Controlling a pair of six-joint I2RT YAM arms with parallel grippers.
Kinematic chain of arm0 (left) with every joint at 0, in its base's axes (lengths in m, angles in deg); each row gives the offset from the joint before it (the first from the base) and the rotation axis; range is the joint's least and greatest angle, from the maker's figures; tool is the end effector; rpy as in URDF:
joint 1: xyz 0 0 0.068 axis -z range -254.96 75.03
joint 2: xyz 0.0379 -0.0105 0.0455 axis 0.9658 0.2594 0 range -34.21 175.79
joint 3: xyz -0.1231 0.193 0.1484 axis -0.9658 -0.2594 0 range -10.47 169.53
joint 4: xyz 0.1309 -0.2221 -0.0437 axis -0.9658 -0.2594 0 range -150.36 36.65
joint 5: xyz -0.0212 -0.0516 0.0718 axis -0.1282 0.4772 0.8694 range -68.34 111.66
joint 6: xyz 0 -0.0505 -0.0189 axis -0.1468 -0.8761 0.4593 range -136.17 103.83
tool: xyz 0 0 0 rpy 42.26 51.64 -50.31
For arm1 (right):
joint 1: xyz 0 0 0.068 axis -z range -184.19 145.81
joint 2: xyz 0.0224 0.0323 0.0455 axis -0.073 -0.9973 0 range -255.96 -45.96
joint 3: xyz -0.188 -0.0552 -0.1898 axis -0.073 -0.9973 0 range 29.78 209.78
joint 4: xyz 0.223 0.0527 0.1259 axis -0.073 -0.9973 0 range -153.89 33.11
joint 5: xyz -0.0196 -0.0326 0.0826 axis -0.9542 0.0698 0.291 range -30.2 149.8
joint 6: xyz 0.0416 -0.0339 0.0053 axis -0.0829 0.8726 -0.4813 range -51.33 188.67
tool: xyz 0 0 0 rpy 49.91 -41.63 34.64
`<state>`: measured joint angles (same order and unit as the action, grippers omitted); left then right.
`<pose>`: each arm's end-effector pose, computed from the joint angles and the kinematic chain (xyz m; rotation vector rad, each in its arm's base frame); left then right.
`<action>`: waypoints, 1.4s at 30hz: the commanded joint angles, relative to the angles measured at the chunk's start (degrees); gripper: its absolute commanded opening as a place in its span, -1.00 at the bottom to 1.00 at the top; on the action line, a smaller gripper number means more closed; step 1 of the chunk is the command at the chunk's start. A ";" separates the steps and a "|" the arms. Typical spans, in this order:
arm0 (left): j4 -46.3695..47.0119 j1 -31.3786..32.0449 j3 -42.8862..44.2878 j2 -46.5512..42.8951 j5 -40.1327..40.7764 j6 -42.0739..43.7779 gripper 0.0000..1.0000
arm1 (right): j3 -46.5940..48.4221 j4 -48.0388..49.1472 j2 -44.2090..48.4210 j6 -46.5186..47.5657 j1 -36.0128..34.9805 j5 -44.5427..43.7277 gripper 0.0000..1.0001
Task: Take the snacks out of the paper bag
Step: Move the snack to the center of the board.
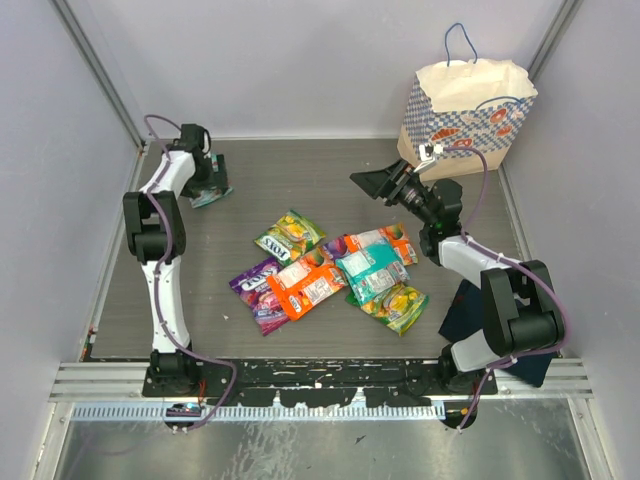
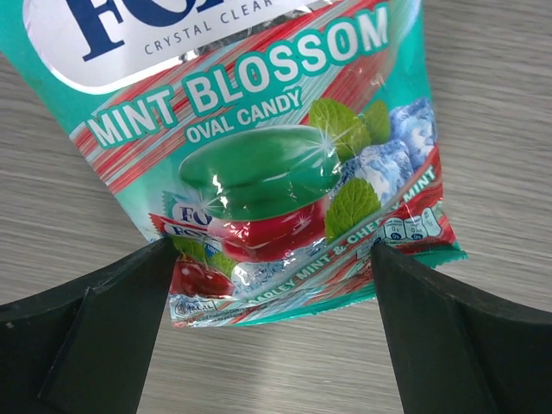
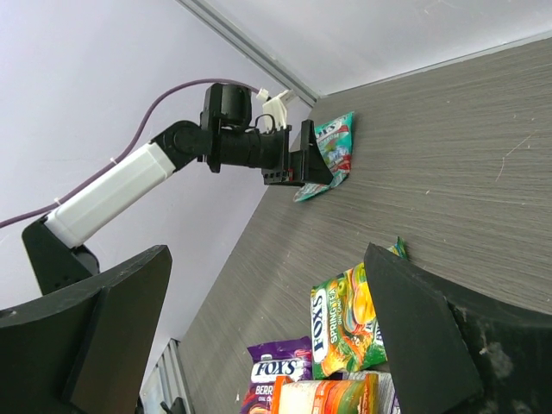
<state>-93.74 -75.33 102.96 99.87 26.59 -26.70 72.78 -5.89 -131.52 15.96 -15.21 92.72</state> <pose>0.5070 0.0063 0.1771 -0.2786 2.6155 0.0527 0.3137 0.0807 0.2704 0.0534 1.5869 1.2967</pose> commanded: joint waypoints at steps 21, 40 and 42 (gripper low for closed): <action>1.94 0.02 -8.72 -12.03 9.49 7.79 0.96 | 2.18 5.33 0.48 -2.08 0.28 2.71 1.00; 2.73 -4.27 -12.10 -13.63 -5.97 2.38 0.98 | 2.83 -0.58 1.81 1.98 0.27 0.60 1.00; 6.28 -1.89 -15.84 -20.62 -4.29 3.49 0.98 | 3.12 -6.21 4.18 4.63 0.22 -3.11 1.00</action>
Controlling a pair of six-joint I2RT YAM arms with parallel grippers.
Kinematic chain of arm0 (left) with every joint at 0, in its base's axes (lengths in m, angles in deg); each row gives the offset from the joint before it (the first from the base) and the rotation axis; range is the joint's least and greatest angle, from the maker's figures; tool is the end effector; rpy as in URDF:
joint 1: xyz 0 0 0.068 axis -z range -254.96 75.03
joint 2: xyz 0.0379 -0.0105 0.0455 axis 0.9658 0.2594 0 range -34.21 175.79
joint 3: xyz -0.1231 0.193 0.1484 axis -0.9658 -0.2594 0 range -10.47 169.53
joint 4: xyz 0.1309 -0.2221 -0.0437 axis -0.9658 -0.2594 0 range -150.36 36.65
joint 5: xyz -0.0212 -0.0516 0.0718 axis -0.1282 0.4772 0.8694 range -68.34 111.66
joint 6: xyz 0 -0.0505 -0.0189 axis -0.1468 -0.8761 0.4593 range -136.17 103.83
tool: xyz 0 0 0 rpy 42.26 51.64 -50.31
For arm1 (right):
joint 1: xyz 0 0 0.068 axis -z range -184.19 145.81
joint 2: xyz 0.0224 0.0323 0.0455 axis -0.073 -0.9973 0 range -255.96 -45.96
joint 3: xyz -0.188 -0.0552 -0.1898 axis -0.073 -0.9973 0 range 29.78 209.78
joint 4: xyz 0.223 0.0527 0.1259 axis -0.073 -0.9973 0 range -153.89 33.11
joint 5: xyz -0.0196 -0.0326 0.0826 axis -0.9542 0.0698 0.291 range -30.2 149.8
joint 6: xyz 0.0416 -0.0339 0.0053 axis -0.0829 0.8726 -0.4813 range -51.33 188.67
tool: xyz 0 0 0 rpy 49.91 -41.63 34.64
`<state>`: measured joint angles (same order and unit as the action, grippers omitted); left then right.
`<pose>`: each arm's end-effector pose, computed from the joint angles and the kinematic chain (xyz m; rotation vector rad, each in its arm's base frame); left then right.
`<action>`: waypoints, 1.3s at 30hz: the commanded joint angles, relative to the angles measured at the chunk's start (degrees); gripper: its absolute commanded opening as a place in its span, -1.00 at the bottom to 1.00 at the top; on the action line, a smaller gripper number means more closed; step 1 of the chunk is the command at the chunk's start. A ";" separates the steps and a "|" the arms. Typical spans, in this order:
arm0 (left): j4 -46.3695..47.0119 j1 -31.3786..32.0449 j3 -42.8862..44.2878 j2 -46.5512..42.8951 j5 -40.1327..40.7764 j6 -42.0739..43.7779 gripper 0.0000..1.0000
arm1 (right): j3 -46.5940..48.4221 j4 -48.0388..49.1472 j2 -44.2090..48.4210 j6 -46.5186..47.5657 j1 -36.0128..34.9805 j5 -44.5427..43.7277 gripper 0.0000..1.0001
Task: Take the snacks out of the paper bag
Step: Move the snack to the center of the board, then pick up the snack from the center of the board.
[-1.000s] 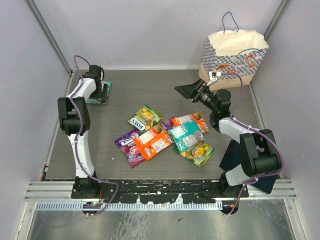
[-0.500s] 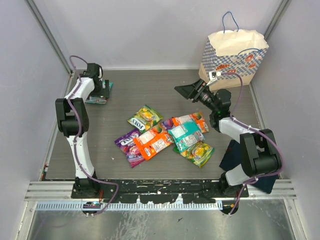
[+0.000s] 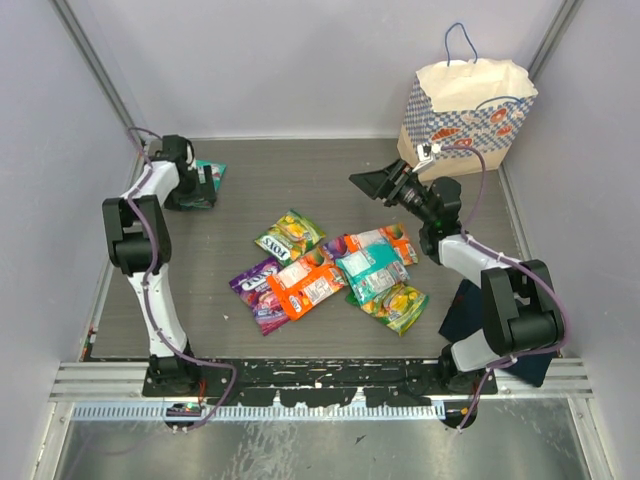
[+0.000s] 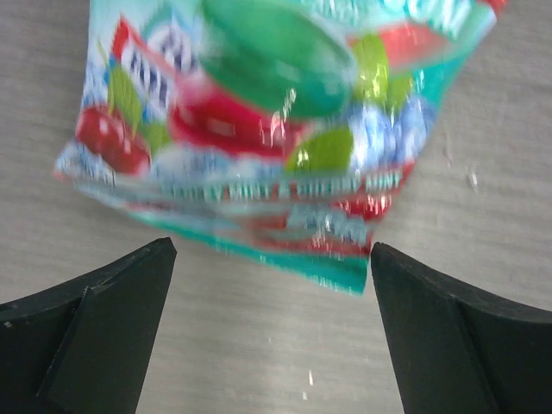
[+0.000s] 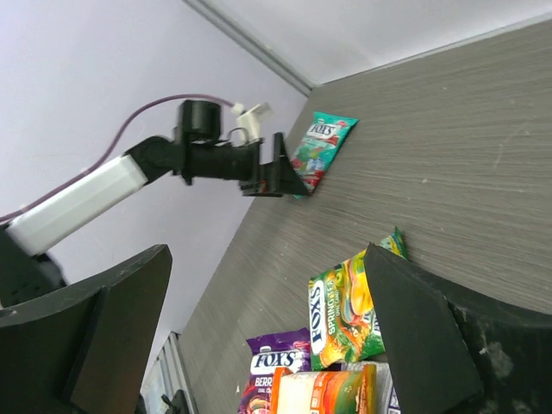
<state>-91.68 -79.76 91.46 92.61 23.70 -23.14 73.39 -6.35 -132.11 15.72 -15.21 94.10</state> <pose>0.4733 0.0410 0.1783 -0.2851 2.6580 0.0356 0.3159 0.0819 0.2698 0.0394 1.6016 1.3155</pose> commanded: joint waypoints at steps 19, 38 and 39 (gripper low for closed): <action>18.27 44.47 -16.80 -18.61 -23.86 13.78 0.60 | -11.37 -57.45 29.98 9.20 2.00 -36.93 0.89; 27.25 48.03 -18.75 -11.47 -22.96 8.54 0.58 | -20.98 -45.21 20.29 9.38 2.94 -25.03 0.56; 27.25 48.04 -18.67 -11.18 -22.90 8.54 0.58 | -21.56 -44.13 20.36 9.36 2.90 -23.94 0.52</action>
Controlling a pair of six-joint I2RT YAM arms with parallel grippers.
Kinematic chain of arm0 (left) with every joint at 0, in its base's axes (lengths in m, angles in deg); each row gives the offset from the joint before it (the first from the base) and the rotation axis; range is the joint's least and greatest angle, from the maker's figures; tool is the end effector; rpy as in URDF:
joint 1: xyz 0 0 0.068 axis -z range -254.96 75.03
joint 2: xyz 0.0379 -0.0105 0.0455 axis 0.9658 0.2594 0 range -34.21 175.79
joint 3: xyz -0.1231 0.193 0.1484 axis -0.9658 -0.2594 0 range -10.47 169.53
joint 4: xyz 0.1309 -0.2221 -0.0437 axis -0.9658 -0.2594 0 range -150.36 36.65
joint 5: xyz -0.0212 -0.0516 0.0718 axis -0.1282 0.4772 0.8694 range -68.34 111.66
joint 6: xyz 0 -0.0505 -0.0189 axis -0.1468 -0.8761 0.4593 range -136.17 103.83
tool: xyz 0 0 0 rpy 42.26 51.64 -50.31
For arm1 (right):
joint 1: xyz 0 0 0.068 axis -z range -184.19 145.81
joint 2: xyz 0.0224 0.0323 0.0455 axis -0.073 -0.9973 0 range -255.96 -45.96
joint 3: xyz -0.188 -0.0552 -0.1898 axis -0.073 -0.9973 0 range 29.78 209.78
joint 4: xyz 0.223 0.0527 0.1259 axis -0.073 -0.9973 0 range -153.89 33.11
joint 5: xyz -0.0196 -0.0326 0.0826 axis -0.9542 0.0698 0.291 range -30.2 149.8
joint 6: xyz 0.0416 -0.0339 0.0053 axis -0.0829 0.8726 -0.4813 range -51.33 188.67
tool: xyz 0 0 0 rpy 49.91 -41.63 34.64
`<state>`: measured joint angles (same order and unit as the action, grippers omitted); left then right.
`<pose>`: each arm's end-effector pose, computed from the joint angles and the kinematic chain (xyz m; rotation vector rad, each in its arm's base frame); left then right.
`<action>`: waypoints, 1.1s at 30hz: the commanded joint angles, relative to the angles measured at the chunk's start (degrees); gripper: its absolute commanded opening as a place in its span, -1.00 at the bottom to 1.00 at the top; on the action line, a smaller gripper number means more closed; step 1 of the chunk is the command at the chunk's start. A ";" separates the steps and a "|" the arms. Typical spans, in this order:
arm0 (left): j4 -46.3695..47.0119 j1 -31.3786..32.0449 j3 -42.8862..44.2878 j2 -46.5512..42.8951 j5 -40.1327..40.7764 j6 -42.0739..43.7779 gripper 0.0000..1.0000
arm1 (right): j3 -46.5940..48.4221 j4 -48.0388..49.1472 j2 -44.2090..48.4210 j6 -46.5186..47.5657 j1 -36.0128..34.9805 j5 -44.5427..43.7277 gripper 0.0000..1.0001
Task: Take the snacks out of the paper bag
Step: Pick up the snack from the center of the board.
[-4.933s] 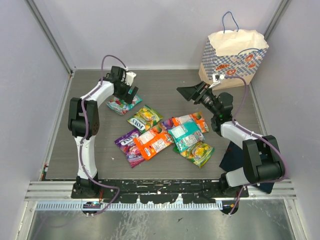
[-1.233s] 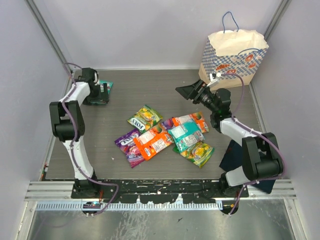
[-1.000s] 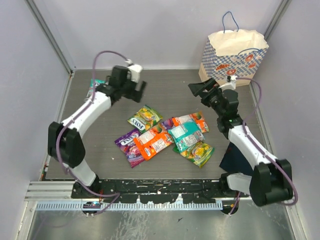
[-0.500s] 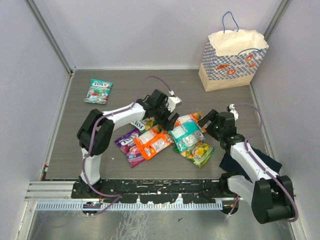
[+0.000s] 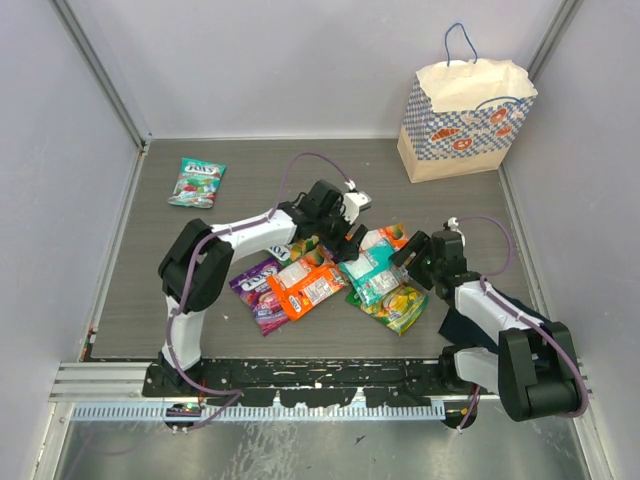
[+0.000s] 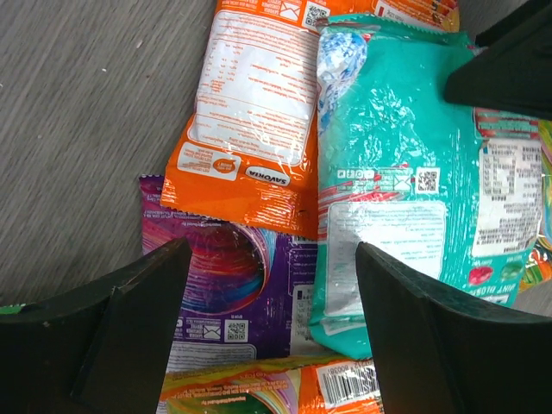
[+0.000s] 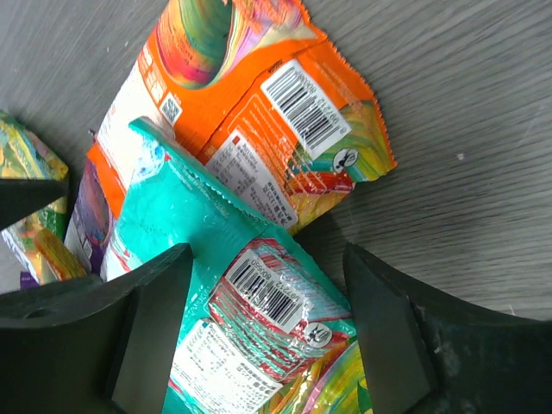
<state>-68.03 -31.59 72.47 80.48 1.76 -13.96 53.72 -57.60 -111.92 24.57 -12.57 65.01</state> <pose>0.3146 -0.3139 0.1976 1.1053 2.1876 -0.7451 0.2122 0.0345 0.1608 0.6849 2.2807 0.5581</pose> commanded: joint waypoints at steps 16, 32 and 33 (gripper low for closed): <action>3.42 -0.25 1.27 2.55 2.55 -1.34 0.59 | -2.55 10.69 5.70 4.84 0.30 9.69 -0.18; 4.68 -22.58 -9.94 -27.57 7.72 -17.80 0.99 | 18.92 9.19 4.36 11.91 -3.42 8.22 -0.99; 4.06 -23.89 -10.97 -29.72 9.20 -17.87 0.99 | 21.77 8.80 2.67 13.38 -4.85 6.60 -0.99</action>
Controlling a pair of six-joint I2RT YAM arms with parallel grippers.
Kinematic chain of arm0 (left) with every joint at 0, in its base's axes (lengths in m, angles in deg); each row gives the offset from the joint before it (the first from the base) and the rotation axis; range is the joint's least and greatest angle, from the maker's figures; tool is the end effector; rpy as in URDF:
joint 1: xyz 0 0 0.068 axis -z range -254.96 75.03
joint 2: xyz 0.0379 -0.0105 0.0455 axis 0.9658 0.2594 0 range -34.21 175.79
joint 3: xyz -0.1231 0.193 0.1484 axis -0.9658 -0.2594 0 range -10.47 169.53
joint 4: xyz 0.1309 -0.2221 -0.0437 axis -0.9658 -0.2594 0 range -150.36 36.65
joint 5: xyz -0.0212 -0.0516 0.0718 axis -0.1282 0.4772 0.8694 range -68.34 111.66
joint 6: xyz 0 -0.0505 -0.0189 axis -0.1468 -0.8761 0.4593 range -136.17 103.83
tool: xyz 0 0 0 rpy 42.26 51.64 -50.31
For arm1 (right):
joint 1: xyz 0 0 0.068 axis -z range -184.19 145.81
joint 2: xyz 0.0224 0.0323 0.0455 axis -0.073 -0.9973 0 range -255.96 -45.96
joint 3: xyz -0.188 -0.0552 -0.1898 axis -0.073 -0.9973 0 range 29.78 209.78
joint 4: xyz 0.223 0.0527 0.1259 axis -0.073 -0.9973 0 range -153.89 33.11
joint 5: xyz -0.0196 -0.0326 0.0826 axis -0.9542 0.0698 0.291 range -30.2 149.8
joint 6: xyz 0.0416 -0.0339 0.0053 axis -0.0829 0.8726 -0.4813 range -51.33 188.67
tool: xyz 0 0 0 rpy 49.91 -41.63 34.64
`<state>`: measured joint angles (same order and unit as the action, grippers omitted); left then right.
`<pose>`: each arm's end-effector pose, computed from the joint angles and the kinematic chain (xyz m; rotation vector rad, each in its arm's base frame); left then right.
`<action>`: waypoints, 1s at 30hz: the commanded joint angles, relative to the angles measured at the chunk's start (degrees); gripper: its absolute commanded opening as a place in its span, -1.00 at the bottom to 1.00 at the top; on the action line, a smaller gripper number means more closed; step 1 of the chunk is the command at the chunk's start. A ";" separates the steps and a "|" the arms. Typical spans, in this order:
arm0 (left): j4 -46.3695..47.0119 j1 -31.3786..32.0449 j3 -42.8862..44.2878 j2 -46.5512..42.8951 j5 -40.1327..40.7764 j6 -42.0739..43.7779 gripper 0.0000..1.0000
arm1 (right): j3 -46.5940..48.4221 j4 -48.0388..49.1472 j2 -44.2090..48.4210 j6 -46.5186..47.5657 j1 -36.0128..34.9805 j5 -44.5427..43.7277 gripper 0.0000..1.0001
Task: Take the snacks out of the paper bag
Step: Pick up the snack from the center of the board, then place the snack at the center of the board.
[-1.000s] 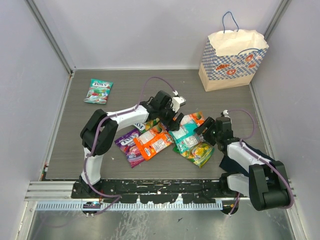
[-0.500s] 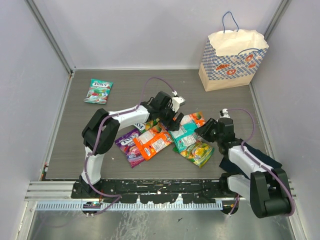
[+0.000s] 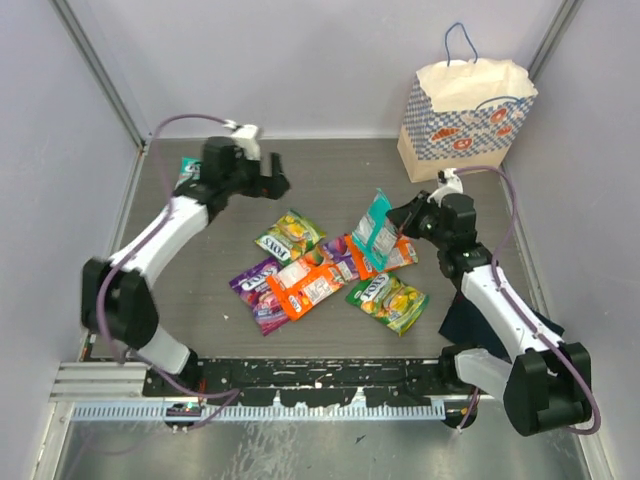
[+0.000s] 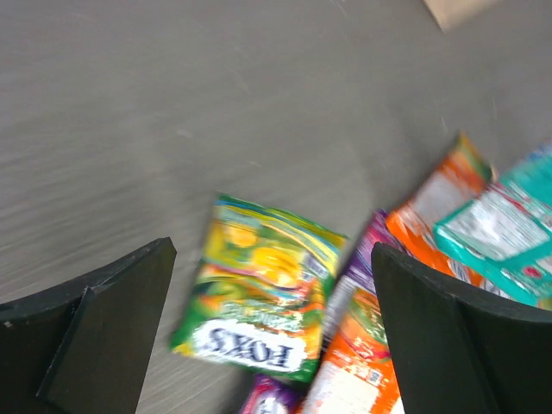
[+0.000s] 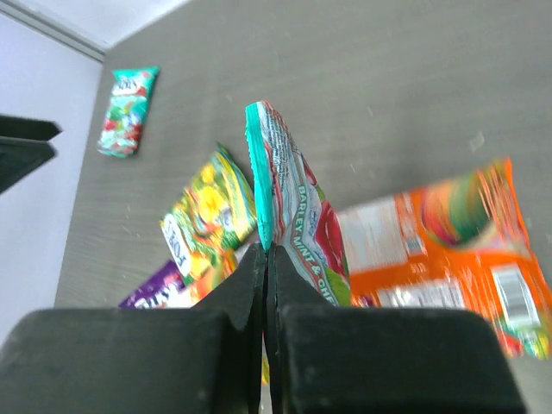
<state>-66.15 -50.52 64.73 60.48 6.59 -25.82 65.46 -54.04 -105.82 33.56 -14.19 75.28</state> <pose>0.3459 -0.1674 0.2935 0.4368 2.1340 -0.6257 0.2311 0.0503 0.2567 0.2535 1.9943 0.7760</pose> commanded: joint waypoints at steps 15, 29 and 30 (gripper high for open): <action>-4.97 -12.28 -10.21 -21.48 9.03 -4.38 0.96 | 68.22 -11.46 -53.75 40.02 -16.39 -28.46 -0.99; -8.13 -13.61 -11.31 -24.33 12.46 -3.05 0.96 | 65.43 27.84 -70.48 81.16 -35.69 -63.50 -0.99; -8.25 -13.68 -11.30 -24.42 13.02 -3.07 0.96 | 65.40 28.48 -71.00 81.42 -36.90 -63.97 -0.99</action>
<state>-74.76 -63.57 53.34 37.95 17.84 -29.19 130.64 -41.15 -177.51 105.29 -45.03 18.93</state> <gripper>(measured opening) 0.980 0.043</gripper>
